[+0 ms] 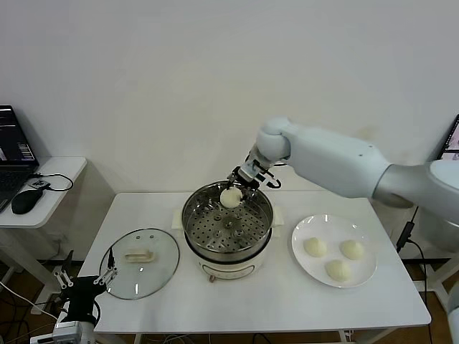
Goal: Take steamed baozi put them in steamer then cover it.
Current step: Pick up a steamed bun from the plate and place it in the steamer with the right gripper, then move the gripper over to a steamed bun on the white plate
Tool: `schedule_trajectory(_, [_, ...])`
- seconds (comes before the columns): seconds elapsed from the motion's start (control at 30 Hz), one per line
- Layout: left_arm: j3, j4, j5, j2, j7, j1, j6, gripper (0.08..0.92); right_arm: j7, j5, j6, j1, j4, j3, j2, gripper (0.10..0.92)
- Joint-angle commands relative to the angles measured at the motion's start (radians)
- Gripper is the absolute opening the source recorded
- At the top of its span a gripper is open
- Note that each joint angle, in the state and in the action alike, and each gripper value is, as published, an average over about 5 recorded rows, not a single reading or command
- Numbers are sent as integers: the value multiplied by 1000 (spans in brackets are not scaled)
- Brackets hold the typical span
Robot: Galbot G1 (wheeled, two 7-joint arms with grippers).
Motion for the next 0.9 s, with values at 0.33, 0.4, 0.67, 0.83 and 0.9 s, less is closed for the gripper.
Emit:
schedule_trajectory(0.33, [-3, 12, 1, 3, 0, -11, 0, 823, 72, -185, 161, -94, -162, 51, 81, 562])
schedule_trajectory(0.4, [-3, 13, 0, 2, 0, -12, 0, 823, 79, -183, 163, -96, -165, 54, 82, 579])
schedule_trajectory(0.67, [-6, 9, -2, 1, 0, -15, 3, 823, 45, 19, 44, 12, -43, -6, 21, 780])
schedule_trajectory(0.83, [-8, -3, -11, 3, 2, -16, 7, 823, -61, 230, -252, 174, 178, -73, -106, 821])
schedule_trajectory(0.9, [-11, -8, -20, 7, 4, -16, 10, 823, -96, 264, -374, 218, 258, -84, -169, 822])
